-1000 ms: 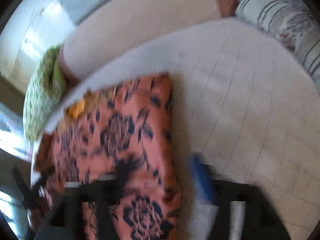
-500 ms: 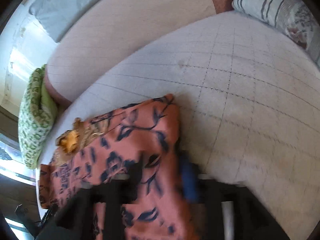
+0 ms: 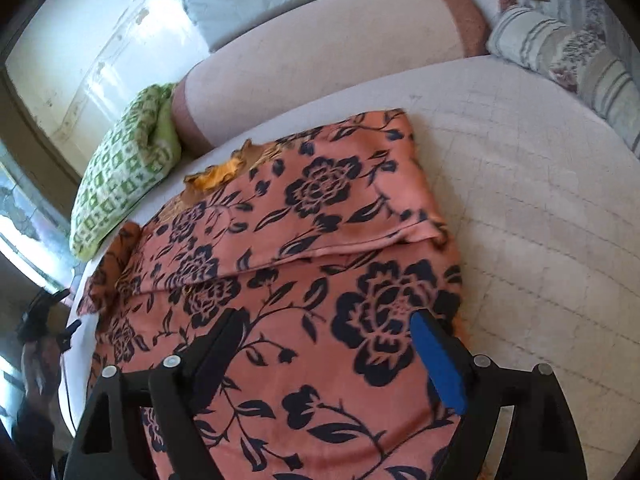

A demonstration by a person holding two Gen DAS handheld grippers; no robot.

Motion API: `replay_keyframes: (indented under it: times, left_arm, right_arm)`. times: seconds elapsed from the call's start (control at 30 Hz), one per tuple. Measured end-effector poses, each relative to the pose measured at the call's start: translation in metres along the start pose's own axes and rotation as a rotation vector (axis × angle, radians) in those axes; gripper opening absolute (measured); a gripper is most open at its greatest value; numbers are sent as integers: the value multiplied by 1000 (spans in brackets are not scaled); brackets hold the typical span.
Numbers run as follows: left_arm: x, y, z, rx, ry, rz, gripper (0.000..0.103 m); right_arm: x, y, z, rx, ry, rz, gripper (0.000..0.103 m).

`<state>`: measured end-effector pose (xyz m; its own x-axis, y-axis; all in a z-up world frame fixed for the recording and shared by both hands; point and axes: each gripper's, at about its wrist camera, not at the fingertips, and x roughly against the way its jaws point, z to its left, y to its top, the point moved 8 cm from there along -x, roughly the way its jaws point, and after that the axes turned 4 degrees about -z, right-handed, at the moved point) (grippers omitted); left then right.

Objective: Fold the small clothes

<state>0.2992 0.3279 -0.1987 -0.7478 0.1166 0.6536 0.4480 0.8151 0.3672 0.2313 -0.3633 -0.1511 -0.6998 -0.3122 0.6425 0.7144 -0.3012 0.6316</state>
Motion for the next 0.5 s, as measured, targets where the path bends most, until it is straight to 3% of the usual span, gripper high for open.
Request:
replay_keyframes:
  times: [0.13, 0.23, 0.27, 0.3, 0.33, 0.37, 0.43, 0.5]
  left_arm:
    - [-14, 22, 11, 66, -10, -8, 77]
    - [-14, 28, 17, 103, 35, -38, 69]
    - [-16, 29, 18, 96, 75, -45, 55]
    - [-18, 30, 20, 72, 136, -49, 29]
    - [-20, 32, 22, 54, 182, -45, 12]
    - [-23, 31, 25, 44, 227, -29, 4]
    - [-21, 32, 21, 32, 254, -35, 4]
    - [-7, 33, -11, -78, 287, -101, 4]
  right_arm:
    - [-8, 1, -5, -26, 8, -2, 88]
    - [-13, -2, -6, -36, 7, 10, 88]
    - [-13, -2, -5, -34, 9, 7, 88]
    - [-12, -1, -4, -32, 15, 4, 88]
    - [-11, 0, -3, -31, 20, 0, 88]
    - [-11, 0, -3, -29, 22, -2, 88]
    - [-11, 0, -5, -30, 18, -3, 88]
    - [-9, 1, -6, -43, 25, -9, 88]
